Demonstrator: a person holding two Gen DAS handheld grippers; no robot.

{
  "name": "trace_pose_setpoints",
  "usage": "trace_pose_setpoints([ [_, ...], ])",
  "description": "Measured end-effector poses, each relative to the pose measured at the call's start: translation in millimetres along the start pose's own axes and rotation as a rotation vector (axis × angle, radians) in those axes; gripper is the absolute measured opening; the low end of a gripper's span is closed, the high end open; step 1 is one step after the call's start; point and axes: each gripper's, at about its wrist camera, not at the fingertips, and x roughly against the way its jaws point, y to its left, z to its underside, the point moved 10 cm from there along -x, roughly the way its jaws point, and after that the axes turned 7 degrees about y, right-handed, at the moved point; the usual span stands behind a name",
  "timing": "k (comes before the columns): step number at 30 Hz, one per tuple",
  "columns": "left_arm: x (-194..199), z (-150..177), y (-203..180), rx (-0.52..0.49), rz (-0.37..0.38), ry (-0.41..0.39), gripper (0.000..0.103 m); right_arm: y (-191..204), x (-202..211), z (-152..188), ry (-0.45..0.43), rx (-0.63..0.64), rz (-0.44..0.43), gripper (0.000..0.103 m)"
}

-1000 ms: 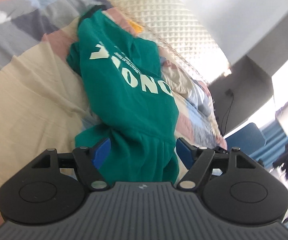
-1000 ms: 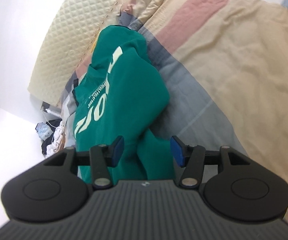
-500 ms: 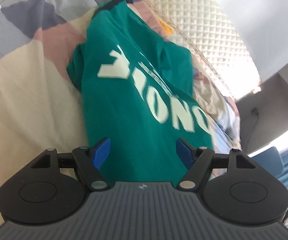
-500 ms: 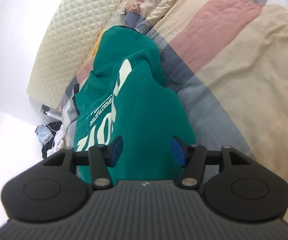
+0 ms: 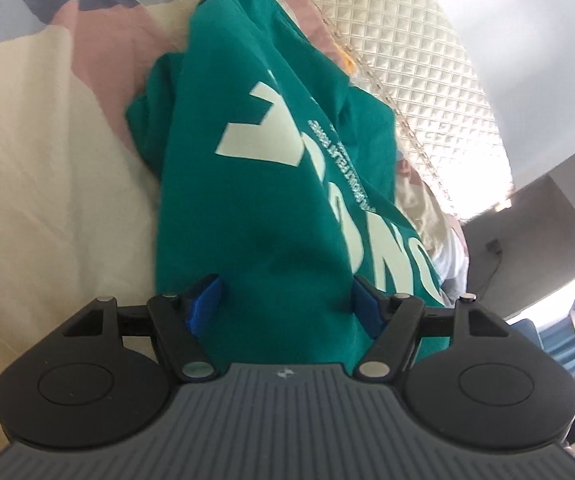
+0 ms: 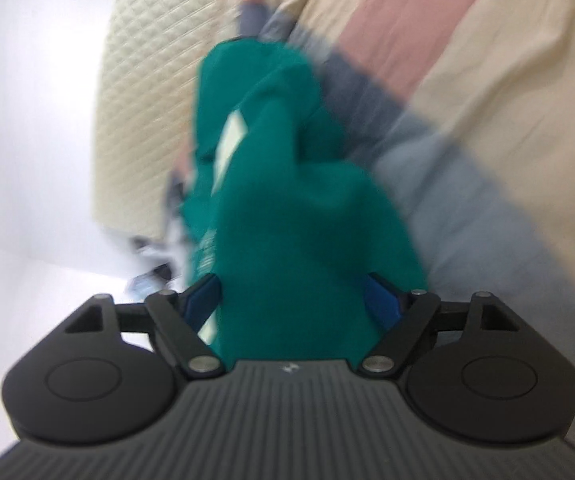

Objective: Fold large clothes

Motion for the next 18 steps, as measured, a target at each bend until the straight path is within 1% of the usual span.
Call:
trace_pose_setpoints([
  [1, 1, 0, 1, -0.006, -0.003, -0.004, 0.074, -3, 5, -4, -0.024, -0.009, 0.019, 0.083],
  [3, 4, 0, 3, -0.006, -0.019, -0.013, 0.074, -7, 14, -10, -0.063, -0.006, 0.056, 0.083],
  [5, 10, 1, 3, -0.020, -0.056, -0.030, 0.074, -11, 18, -8, -0.060, -0.006, 0.108, 0.083],
  [6, 14, 0, 4, -0.025, -0.067, -0.043, 0.074, -13, 18, -4, -0.049, -0.016, 0.115, 0.084],
  [7, 16, 3, 6, -0.017, -0.069, -0.047, 0.074, -14, 16, 0, -0.035, -0.026, 0.100, 0.084],
  [8, 16, 6, 9, 0.002, -0.067, -0.030, 0.074, -15, 12, 6, -0.010, -0.042, 0.080, 0.084],
  [10, 11, 15, 16, 0.055, -0.055, 0.029, 0.074, -19, 0, 17, 0.063, -0.080, 0.030, 0.083],
  [11, 12, 17, 20, 0.087, -0.050, 0.023, 0.074, -18, -4, 23, 0.088, -0.086, 0.017, 0.083],
  [12, 14, 18, 24, 0.123, -0.053, 0.020, 0.074, -16, -8, 25, 0.099, -0.074, 0.018, 0.083],
  [14, 15, 22, 27, 0.170, -0.025, 0.034, 0.074, -10, -9, 30, 0.115, -0.029, 0.017, 0.082],
  [16, 13, 27, 25, 0.169, -0.009, 0.062, 0.075, -7, -9, 35, 0.144, -0.026, -0.016, 0.071],
  [17, 11, 31, 24, 0.167, -0.005, 0.087, 0.075, -6, -10, 40, 0.165, -0.040, -0.043, 0.056],
  [18, 10, 33, 24, 0.171, -0.003, 0.099, 0.074, -4, -12, 44, 0.186, -0.051, -0.071, 0.035],
])
